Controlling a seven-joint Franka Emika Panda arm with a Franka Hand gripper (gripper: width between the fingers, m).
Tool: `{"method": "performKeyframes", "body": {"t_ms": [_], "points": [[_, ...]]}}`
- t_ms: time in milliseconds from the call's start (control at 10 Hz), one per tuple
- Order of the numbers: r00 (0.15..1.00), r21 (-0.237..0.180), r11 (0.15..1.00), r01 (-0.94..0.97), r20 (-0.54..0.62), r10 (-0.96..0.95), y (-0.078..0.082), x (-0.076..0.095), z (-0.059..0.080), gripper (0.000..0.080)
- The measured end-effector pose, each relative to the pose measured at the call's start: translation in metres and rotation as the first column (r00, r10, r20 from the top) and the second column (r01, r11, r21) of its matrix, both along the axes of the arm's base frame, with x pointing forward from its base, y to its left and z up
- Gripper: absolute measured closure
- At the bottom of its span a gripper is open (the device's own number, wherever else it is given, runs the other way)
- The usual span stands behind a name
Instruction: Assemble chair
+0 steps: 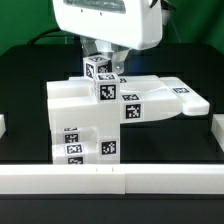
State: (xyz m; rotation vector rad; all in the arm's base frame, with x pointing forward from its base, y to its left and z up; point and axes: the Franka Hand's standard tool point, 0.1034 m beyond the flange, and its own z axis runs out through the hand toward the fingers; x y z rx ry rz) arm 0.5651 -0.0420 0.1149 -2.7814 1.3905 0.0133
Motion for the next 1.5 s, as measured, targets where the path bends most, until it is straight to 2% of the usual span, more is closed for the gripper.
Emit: {"method": "performKeyframes", "body": {"t_ms": [100, 200, 300, 700, 1000, 1500], "points": [[0.999, 0.0, 0.999, -0.036, 0.001, 0.036, 0.0, 0.0, 0.0, 0.0216], [0.997, -0.007, 0.997, -0.073, -0.002, 0.073, 0.0, 0.0, 0.0, 0.0216], [0.993, -0.011, 0.993, -0.116, -0.003, 0.116, 0.001, 0.0, 0.0, 0.0164], [0.914, -0.017, 0.914, -0.405, 0.002, 0.405, 0.0, 0.0, 0.0, 0.0151], [0.743, -0.048, 0.742, -0.668, -0.007, 0.669, -0.001, 0.001, 0.0, 0.0151], [0.422, -0.05, 0.42, -0.906, -0.021, 0.907, -0.01, 0.0, 0.0, 0.0151]]}}
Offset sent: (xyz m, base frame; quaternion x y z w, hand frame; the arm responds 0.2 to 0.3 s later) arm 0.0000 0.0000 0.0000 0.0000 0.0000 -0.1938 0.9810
